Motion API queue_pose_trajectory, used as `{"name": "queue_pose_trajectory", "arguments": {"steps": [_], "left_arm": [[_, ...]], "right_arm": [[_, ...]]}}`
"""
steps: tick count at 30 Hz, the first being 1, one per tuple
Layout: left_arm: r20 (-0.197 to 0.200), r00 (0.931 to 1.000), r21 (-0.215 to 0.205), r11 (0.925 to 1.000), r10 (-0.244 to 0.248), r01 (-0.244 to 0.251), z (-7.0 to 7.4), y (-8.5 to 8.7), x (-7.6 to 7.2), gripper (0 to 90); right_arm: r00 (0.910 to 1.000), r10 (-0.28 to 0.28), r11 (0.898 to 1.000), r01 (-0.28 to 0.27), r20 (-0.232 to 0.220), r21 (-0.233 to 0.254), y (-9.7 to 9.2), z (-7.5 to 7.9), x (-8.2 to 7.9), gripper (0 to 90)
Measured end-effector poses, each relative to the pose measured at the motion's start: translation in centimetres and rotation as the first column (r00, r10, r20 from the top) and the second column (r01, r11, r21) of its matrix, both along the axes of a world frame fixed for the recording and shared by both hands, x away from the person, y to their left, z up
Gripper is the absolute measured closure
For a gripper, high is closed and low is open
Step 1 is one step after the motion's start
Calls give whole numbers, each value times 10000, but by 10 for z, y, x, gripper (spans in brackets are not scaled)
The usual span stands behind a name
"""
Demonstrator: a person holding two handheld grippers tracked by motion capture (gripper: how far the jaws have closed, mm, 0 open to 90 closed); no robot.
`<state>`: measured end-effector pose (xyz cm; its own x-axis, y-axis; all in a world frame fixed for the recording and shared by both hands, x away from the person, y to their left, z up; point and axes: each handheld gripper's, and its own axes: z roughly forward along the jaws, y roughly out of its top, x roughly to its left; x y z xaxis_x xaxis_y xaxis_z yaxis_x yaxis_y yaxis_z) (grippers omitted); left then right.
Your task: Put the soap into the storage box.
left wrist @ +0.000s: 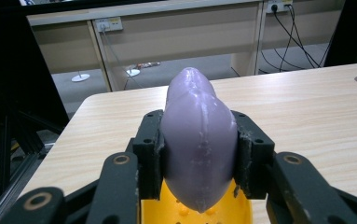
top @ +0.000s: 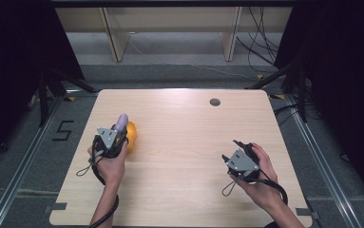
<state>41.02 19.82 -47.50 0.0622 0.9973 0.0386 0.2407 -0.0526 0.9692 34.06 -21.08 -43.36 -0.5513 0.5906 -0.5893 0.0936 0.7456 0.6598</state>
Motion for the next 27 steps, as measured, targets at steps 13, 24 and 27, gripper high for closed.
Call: {"name": "queue_pose_trajectory", "arguments": {"steps": [13, 24, 27], "left_arm": [[-383, 9993, 86, 10000, 33, -30, -9, 0, 7, 587], [-691, 9976, 79, 10000, 51, -45, -14, 1, 11, 587], [-747, 9972, 68, 9999, 99, -94, -15, 1, 12, 587]], "right_arm": [[10000, -4, 10000, 4, -10, -10, 0, 0, 0, 391], [10000, 10, 10000, -10, -15, 2, 0, 0, 0, 390], [10000, 15, 10000, -15, -17, 3, 0, 0, 0, 390]]}}
